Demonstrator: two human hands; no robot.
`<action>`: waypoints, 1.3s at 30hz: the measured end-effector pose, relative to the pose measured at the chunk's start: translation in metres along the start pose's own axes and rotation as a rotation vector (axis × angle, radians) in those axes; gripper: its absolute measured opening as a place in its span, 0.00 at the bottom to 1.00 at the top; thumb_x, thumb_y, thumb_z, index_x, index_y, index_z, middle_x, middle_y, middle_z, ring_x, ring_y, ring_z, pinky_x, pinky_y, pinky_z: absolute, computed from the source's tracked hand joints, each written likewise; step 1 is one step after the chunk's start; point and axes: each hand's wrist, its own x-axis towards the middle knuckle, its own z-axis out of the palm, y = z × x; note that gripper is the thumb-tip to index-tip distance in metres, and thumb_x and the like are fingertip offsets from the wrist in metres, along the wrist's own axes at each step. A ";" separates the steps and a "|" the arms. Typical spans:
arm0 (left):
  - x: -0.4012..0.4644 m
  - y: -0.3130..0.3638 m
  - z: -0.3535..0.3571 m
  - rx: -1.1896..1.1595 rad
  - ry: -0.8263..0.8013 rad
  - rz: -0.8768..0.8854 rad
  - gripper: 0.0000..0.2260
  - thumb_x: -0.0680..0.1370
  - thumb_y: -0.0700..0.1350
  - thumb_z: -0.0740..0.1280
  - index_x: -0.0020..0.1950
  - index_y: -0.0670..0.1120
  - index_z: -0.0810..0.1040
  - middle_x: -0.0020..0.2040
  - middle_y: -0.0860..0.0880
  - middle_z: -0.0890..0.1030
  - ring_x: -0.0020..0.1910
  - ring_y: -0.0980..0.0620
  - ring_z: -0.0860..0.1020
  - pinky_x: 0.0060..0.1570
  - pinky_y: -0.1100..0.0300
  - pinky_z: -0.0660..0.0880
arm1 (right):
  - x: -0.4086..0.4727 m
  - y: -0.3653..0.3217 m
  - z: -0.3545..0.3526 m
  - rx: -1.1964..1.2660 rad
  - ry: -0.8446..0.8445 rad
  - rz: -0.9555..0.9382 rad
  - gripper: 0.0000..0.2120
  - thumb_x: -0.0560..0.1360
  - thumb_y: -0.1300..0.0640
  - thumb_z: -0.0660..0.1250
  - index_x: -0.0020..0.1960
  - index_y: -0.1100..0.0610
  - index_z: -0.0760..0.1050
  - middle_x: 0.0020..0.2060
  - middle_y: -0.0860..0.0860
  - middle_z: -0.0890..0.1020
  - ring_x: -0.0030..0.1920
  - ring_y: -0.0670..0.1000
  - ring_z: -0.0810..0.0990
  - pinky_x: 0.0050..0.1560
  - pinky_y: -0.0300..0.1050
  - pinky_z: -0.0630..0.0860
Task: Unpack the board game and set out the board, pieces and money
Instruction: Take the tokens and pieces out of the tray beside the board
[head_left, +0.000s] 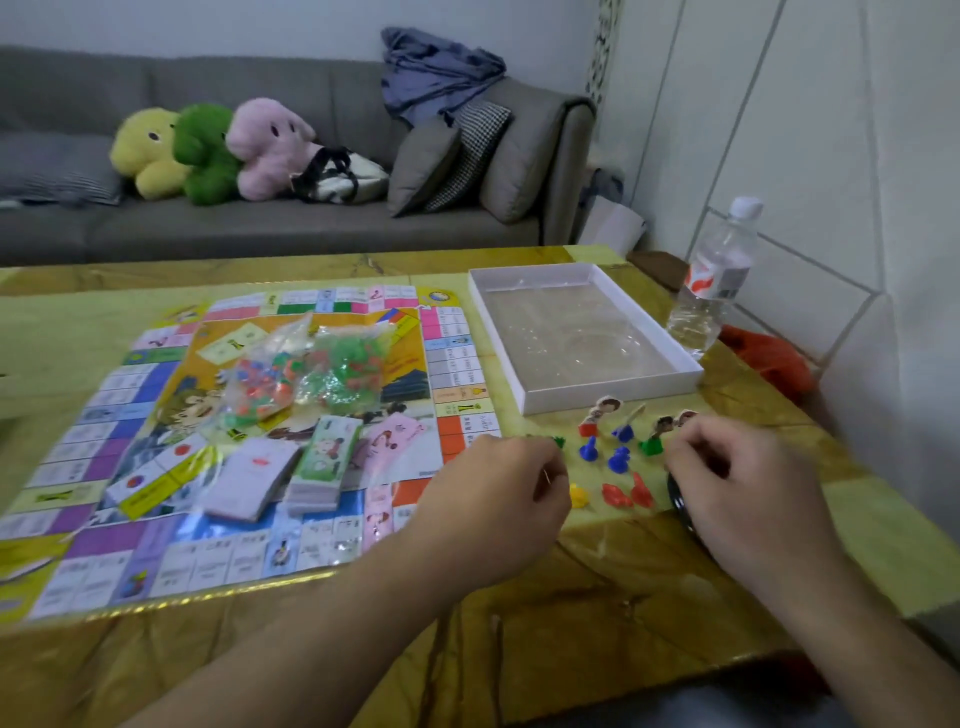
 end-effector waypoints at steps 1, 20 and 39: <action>-0.004 -0.004 -0.002 0.009 0.014 -0.002 0.06 0.82 0.51 0.63 0.48 0.53 0.78 0.43 0.56 0.81 0.43 0.54 0.79 0.39 0.57 0.77 | -0.004 -0.007 0.009 -0.003 -0.046 -0.042 0.14 0.79 0.59 0.69 0.35 0.54 0.77 0.27 0.50 0.78 0.32 0.49 0.78 0.31 0.48 0.71; -0.078 -0.139 -0.110 -0.005 0.212 -0.436 0.06 0.81 0.48 0.66 0.43 0.54 0.77 0.38 0.54 0.83 0.37 0.55 0.81 0.41 0.50 0.82 | 0.027 -0.149 0.165 -0.201 -0.741 -0.283 0.31 0.69 0.42 0.80 0.61 0.44 0.63 0.60 0.43 0.66 0.61 0.48 0.68 0.59 0.47 0.75; -0.072 -0.171 -0.119 -0.053 0.213 -0.478 0.06 0.80 0.47 0.66 0.44 0.53 0.79 0.40 0.54 0.83 0.40 0.55 0.81 0.42 0.49 0.83 | 0.046 -0.162 0.213 -0.320 -0.805 -0.292 0.30 0.63 0.39 0.83 0.52 0.45 0.67 0.51 0.43 0.70 0.52 0.47 0.72 0.49 0.48 0.77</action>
